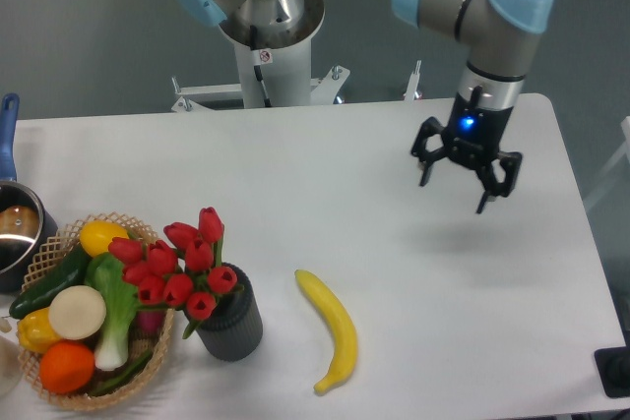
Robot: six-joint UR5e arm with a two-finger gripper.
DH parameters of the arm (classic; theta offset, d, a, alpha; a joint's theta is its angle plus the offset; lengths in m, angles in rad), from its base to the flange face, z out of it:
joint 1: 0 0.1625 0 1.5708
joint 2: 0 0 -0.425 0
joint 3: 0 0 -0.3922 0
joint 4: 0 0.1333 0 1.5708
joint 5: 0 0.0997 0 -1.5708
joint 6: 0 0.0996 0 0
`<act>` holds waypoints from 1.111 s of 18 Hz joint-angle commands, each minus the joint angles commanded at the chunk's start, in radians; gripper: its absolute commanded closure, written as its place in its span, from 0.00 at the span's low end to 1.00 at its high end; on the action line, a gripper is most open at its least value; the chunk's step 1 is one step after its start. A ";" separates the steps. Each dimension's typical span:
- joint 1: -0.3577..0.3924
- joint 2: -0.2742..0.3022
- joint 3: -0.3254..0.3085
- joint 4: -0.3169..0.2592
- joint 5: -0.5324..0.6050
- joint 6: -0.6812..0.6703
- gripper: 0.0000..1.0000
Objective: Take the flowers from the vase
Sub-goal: 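Move the open gripper toward the red tulip stems in the black vase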
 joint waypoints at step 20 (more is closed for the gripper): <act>-0.279 -0.136 0.012 0.032 -0.443 -0.066 0.00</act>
